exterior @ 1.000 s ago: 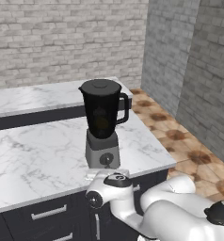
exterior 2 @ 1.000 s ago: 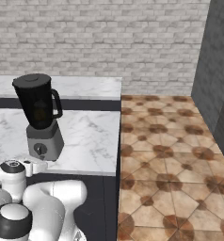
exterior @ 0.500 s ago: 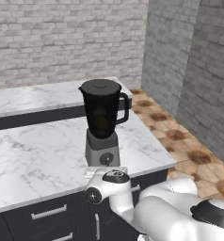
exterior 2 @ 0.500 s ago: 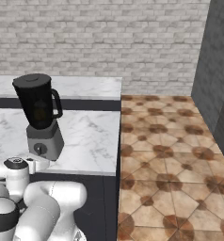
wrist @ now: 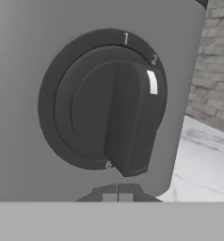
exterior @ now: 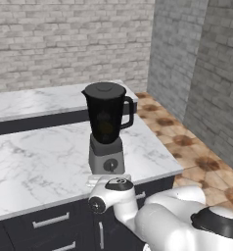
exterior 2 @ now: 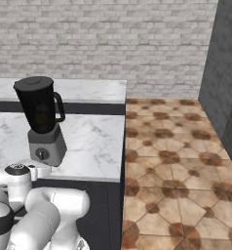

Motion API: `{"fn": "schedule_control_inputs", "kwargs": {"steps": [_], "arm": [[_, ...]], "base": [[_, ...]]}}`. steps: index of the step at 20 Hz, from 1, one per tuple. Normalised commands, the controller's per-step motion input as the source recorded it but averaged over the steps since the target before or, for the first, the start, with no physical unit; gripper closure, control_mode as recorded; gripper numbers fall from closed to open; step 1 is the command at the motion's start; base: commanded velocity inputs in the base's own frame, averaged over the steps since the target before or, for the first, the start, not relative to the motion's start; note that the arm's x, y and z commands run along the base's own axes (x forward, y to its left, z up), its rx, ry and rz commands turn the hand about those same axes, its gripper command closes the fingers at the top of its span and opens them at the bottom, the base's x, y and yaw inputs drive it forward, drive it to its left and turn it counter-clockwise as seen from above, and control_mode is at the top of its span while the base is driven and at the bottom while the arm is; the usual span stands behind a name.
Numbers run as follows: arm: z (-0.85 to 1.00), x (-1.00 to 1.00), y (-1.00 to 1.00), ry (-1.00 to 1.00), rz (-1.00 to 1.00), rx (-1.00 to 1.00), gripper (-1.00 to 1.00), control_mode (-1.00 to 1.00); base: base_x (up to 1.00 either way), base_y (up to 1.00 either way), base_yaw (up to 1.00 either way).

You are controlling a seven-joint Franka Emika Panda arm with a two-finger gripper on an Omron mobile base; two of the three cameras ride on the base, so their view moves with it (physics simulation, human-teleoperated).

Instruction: Grab the lemon and garlic from the fridge, place them in the blender, close the lid, and turn on the blender to create a marinade.

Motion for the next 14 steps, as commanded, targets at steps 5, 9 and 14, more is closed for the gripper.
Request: {"fn": "schedule_control_inputs", "kwargs": {"steps": [5,9,14], "arm": [[-0.17,0.26,-0.03,0.0,0.02,0.0,1.0,-1.0],[-0.16,0.03,-0.03,0.0,0.03,0.0,1.0,-1.0],[-0.01,-0.05,0.0,0.0,0.02,0.0,1.0,-1.0]], "base": [[0.0,0.0,0.0],[0.0,0.0,0.0],[0.0,0.0,0.0]]}}
